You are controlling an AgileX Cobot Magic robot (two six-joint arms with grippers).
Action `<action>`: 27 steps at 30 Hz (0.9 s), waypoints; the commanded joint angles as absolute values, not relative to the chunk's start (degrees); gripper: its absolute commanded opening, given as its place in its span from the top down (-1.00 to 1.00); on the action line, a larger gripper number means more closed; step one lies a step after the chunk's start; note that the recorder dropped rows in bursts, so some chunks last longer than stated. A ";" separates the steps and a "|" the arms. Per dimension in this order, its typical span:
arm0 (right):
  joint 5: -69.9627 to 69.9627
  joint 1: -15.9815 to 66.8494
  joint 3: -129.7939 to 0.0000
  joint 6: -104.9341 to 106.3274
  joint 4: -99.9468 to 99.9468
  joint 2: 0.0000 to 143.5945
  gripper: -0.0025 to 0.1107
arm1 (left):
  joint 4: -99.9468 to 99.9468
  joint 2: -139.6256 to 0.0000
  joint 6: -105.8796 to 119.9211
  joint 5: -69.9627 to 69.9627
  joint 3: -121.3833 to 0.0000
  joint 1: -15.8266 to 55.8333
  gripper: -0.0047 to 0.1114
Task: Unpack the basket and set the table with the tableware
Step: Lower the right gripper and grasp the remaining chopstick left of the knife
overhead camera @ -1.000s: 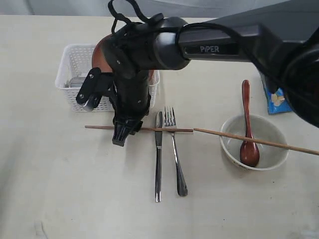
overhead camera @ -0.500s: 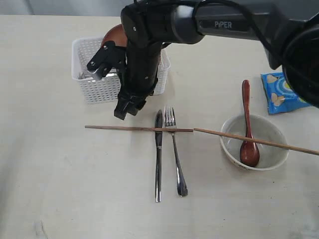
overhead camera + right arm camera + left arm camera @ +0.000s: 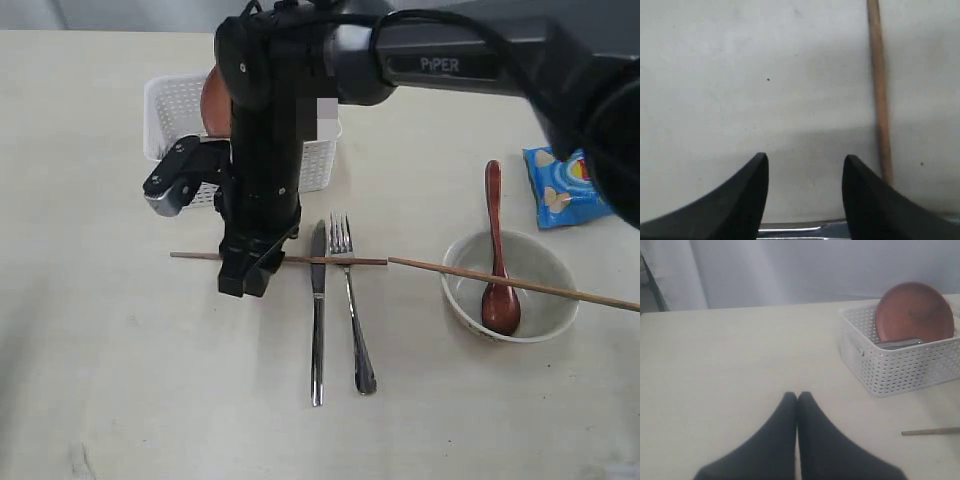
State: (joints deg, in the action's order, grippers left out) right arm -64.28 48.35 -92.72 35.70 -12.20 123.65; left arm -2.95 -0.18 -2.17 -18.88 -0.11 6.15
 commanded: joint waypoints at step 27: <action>-45.82 49.95 -80.67 31.49 0.72 122.82 0.53 | -2.82 0.00 -2.11 -18.28 0.00 6.55 0.92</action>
